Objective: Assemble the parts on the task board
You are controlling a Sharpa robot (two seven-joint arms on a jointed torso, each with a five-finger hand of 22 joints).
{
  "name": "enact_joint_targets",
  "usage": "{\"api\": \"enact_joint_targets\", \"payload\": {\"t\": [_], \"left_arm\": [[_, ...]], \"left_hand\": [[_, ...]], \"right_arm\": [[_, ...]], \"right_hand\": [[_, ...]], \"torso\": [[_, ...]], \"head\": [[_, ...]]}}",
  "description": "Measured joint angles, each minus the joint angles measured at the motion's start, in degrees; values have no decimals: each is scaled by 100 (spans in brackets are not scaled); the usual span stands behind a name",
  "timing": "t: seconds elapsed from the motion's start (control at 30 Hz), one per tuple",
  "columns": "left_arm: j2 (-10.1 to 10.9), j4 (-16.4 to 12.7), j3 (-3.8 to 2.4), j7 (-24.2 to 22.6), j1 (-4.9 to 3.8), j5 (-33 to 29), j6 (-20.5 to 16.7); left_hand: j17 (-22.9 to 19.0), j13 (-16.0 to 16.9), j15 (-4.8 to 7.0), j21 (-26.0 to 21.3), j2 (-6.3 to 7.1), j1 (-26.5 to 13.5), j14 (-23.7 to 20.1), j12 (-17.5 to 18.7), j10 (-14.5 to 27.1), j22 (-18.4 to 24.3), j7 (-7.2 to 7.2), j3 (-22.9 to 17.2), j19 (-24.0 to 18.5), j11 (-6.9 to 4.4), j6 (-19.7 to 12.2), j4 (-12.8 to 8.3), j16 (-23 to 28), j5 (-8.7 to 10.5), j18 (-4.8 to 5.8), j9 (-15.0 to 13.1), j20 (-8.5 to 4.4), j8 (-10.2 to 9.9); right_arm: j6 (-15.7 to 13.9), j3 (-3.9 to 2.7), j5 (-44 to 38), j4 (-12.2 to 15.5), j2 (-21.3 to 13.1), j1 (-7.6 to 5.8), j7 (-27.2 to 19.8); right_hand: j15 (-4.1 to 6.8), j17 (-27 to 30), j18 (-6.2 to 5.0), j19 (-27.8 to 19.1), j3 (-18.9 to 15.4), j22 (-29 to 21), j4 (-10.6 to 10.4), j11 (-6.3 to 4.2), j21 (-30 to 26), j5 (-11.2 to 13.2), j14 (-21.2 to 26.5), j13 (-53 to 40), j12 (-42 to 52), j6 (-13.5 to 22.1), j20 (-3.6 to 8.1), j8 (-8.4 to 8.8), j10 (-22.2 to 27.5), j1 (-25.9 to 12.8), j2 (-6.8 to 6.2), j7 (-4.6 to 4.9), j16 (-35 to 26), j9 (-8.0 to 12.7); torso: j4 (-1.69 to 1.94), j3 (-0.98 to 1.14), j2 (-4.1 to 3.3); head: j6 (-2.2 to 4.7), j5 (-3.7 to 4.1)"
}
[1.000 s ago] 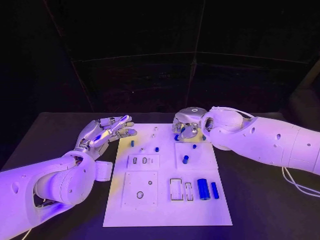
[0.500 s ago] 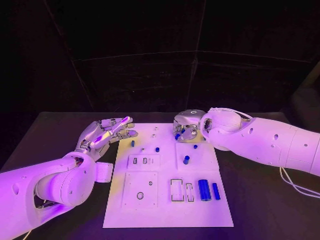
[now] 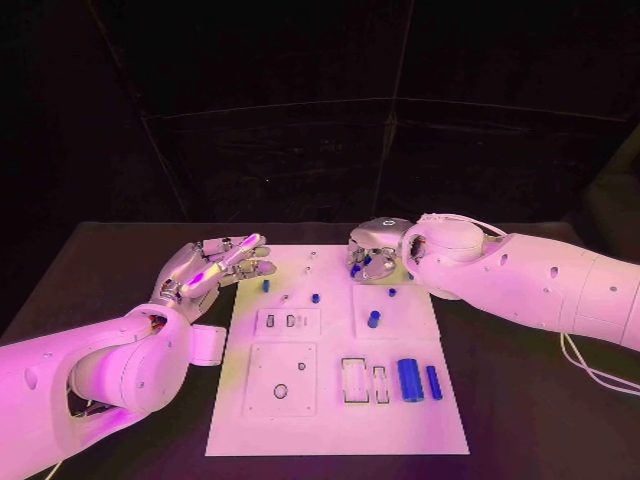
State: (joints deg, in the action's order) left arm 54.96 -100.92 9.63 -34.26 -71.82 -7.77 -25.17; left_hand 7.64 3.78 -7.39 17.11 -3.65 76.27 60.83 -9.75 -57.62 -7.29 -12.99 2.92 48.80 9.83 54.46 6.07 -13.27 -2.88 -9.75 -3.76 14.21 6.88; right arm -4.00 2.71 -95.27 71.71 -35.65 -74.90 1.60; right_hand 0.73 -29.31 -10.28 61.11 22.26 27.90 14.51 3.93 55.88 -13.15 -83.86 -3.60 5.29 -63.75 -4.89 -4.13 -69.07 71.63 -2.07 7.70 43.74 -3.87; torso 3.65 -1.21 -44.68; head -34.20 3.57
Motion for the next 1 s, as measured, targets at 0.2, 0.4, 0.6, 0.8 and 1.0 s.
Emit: {"api": "enact_joint_targets", "payload": {"t": [0.2, 0.4, 0.6, 0.8, 1.0], "left_arm": [[1, 7, 0, 8, 0, 1, 4], [11, 11, 0, 13, 0, 1, 8], [13, 14, -1, 20, 0, 2, 12], [14, 12, -1, 29, -1, 3, 19], [1, 12, -1, 39, -1, 3, 31]], "left_hand": [[0, 0, 0, 0, 0, 0, 0, 0, 20, 5, 0, 15, 18, 20, 0, -15, 0, 0, 0, 0, -18, 0], [3, 0, 0, 0, 0, 0, 0, 22, 20, 4, 0, 15, 18, 20, 0, -15, 0, 0, 1, -1, -18, 0], [5, 1, 0, 0, 0, 0, 0, 22, 20, 4, 0, 15, 18, 20, 0, -15, 0, 0, 1, -1, -18, -12], [4, 1, 0, 0, 0, 0, 0, 22, 20, 4, 0, 15, 18, 20, 0, -15, 0, 0, 1, -1, -18, -22], [4, 1, 0, 0, 0, 0, 0, 22, 20, 10, 0, 15, 18, 20, 0, -14, 0, 0, 1, -1, -18, -22]], "right_arm": [[-225, 15, 33, 99, -61, 19, -78], [-634, 11, 127, 277, -139, 25, -141], [-1004, 4, 205, 300, -113, 19, -114], [-1224, -1, 248, 41, 130, 18, -36], [-1332, -5, 275, -264, 393, 15, 11]], "right_hand": [[22, -410, 0, 0, 217, 88, -8, -17, 150, 83, -19, -1, -18, -89, 0, -32, -118, 15, 45, 3, 420, -24], [21, -544, 1, -20, 331, 146, -32, -6, 220, 97, -19, -2, -16, -123, 20, -31, -147, 15, 45, 0, 584, -23], [21, -571, 1, -41, 403, 174, -53, -6, 287, 107, -19, -2, -17, -122, 0, -30, -147, 16, 45, 0, 621, -16], [21, -612, 1, -62, 440, 189, -62, -6, 309, 130, -19, -2, -50, -122, 17, -29, -147, 13, 43, 1, 684, -12], [21, -659, 1, -81, 474, 202, -93, -5, 335, 152, -19, -1, -52, -101, -2, -1, -147, -9, -27, 21, 734, -11]], "torso": [[0, 4, -11], [0, 3, -21], [7, 0, -33], [20, 0, -48], [35, -1, -60]], "head": [[11, 4], [51, -12], [98, -18], [128, -29], [140, -53]]}}
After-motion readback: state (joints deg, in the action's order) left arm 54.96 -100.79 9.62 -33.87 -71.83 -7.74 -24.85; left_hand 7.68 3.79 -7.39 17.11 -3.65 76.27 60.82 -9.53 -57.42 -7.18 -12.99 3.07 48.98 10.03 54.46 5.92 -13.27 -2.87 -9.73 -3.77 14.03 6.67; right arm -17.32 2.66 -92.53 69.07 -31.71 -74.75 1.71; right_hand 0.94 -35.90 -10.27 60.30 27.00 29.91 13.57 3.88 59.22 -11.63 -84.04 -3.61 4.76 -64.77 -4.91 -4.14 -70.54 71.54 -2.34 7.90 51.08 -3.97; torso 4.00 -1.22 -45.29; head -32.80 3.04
